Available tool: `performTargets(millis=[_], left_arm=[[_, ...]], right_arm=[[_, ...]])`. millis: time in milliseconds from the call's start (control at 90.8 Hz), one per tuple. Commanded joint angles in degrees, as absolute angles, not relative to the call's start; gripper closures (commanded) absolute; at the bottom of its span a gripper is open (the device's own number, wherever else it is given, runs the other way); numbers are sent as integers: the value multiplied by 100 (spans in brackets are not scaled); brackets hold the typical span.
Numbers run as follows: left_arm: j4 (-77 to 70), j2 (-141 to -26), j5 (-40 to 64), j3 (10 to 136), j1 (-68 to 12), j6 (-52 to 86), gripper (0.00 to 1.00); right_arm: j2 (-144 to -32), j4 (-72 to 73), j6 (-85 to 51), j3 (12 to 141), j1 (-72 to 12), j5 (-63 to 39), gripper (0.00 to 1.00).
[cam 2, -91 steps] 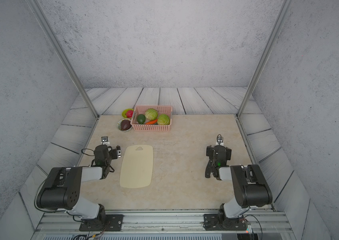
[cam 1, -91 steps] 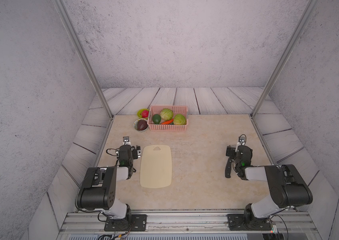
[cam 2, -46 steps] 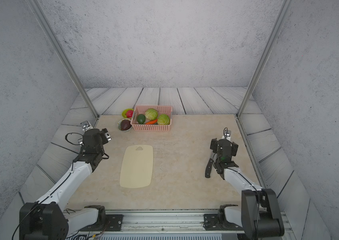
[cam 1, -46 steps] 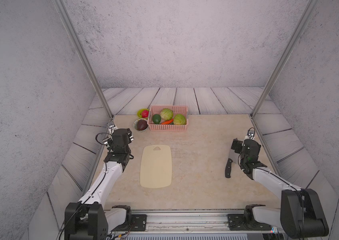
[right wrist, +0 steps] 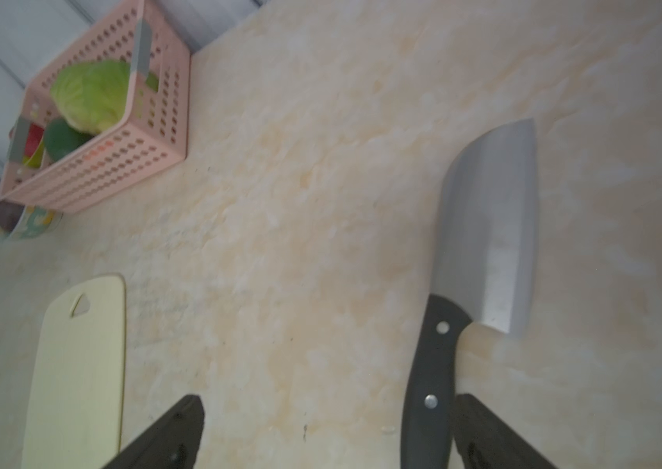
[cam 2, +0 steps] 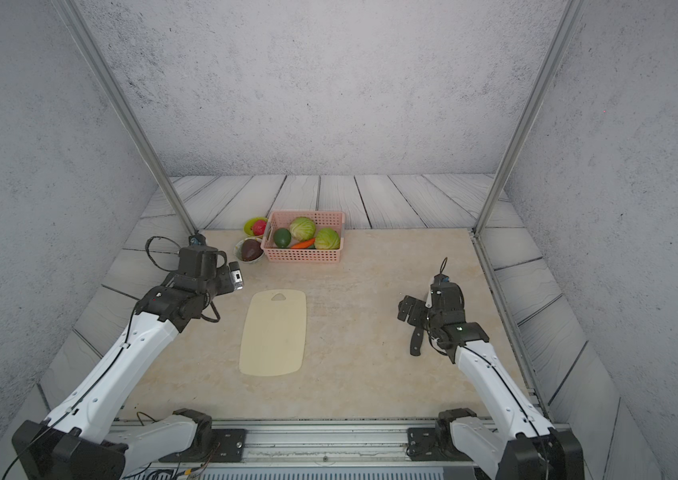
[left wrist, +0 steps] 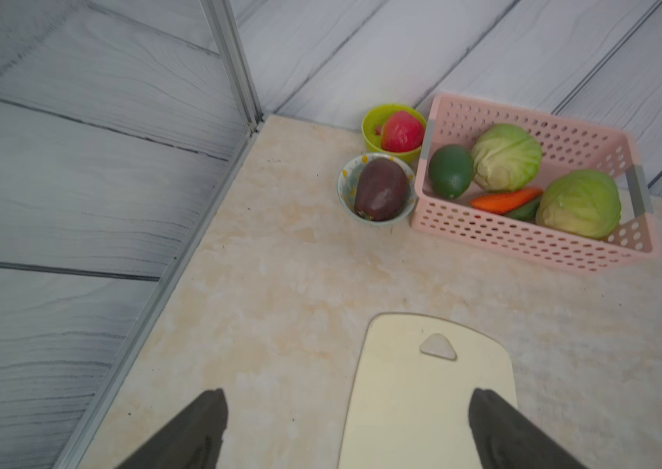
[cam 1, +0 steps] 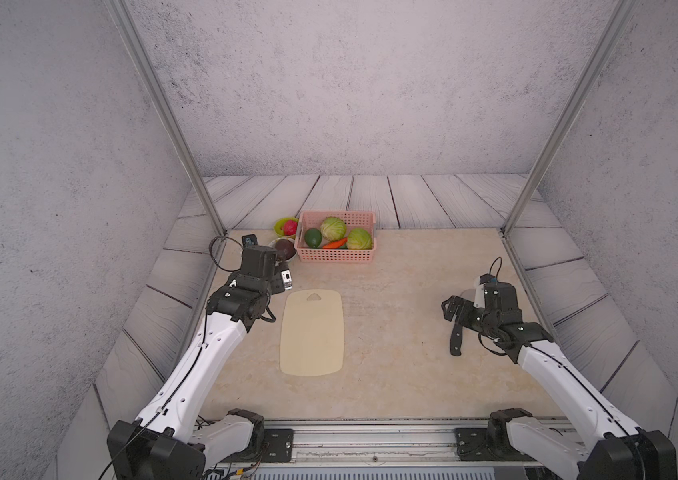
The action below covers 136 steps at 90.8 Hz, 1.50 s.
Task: Align the knife with the edge of the cutting board
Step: Adjust the work surface at the center of the board.
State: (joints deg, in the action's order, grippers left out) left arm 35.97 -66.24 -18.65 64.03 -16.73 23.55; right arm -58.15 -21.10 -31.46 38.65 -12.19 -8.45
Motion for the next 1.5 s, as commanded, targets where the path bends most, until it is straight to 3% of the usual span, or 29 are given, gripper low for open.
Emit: performTargets(millis=[0, 110, 264, 639, 1156, 1486], left_arm=[[4461, -6598, -1459, 6084, -1670, 2674, 2], [4700, -6637, -1537, 5869, -1670, 3089, 2], [4670, -6728, -1479, 5666, -1670, 3591, 2], [3896, -7519, -983, 5109, -1635, 4287, 2], [2912, -8279, -54, 4263, -1660, 4612, 2], [2314, -8325, 509, 3735, -2206, 5121, 2]], right_arm=[[-5581, -2313, -3469, 3933, -1842, -1274, 1], [-5636, -2246, -3657, 3976, -2576, -926, 1], [-5658, -1972, -3939, 3777, -2939, -832, 1], [-5756, -2445, -3864, 3651, -3312, -264, 1], [-5845, -2496, -3788, 3523, -3468, -327, 1], [-5853, -2385, -3891, 3372, -3517, -421, 1]])
